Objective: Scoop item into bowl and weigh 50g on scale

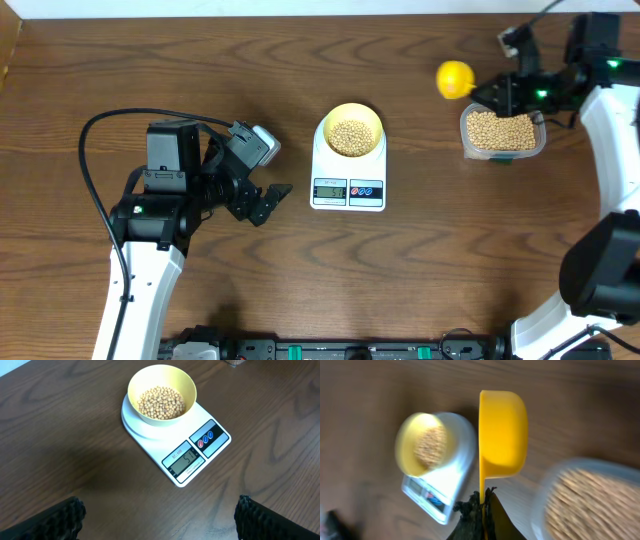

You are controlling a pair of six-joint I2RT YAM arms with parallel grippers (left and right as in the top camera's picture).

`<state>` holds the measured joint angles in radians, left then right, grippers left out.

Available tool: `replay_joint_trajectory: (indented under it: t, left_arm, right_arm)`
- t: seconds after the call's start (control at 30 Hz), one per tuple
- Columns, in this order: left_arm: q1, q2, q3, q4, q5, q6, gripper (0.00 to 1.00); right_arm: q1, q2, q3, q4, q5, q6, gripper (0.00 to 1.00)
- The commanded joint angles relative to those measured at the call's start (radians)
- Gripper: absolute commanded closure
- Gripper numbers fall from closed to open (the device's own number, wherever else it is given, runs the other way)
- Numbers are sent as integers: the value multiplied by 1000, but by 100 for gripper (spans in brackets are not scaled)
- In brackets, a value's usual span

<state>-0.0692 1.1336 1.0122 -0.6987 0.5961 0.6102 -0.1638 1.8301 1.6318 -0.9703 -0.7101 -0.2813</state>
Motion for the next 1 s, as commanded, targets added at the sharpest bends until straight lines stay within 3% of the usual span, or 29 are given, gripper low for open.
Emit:
replay_joint_trajectory:
  t: [0.0,0.37,0.7,0.97]
  left_arm:
    - [0,3,14,1,-5,6,2]
    - [0,3,14,1,-5,6,2]
    - [0,3,14,1,-5,6,2]
    - [0,3,14,1,-5,6,3]
  right_arm:
    - [-25,-46,26,-38,267,-41,99]
    - [30,-45,24,-105,634,-83,99]
    - [202,-45,23,-122,1022,-102,99]
    - [215,-45,23,-120,953,-101,99]
